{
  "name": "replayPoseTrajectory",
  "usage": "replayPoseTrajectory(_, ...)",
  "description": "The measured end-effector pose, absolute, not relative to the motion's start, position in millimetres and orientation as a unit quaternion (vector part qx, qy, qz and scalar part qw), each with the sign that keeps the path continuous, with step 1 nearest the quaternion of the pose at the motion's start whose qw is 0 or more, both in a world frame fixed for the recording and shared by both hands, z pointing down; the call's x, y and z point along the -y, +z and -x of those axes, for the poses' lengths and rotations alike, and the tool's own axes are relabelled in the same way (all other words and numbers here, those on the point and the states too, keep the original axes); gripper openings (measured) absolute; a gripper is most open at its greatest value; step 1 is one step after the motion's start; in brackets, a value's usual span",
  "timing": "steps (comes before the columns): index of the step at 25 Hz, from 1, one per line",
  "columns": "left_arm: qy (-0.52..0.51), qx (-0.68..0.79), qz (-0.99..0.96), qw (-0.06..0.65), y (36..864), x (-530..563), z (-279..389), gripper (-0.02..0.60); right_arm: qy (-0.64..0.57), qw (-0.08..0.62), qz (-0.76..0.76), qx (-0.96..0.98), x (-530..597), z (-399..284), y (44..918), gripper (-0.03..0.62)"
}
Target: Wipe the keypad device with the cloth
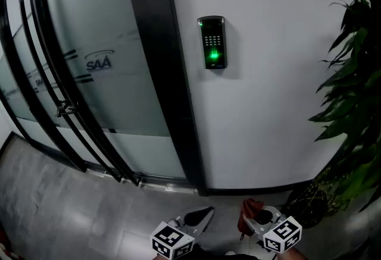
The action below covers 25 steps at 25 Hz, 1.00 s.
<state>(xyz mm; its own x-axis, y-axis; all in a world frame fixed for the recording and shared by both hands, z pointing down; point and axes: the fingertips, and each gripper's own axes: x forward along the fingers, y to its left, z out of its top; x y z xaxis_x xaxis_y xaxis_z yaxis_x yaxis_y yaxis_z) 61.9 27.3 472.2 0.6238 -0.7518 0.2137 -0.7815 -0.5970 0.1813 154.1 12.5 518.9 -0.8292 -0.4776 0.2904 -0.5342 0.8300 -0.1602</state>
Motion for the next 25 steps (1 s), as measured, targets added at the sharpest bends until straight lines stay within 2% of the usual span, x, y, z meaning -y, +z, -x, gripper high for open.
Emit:
replayPoseTrajectory(11,0.054,0.388,-0.911,0.130,475.4,44.1,-18.9,0.017,0.119,0.120,-0.302,0.938,44.9,-109.7,525.3,0.055)
replayPoseTrajectory(18,0.066,0.333,-0.937,0.084,461.7,126.0,27.7,0.017,0.082,0.112,-0.361,0.922,123.0,-57.8,506.8,0.054)
replayPoseTrajectory(25,0.063,0.238,-0.964,0.101,457.1,163.4,43.0,0.017,0.012,0.152,-0.418,0.896,168.8,-24.0,494.6,0.055)
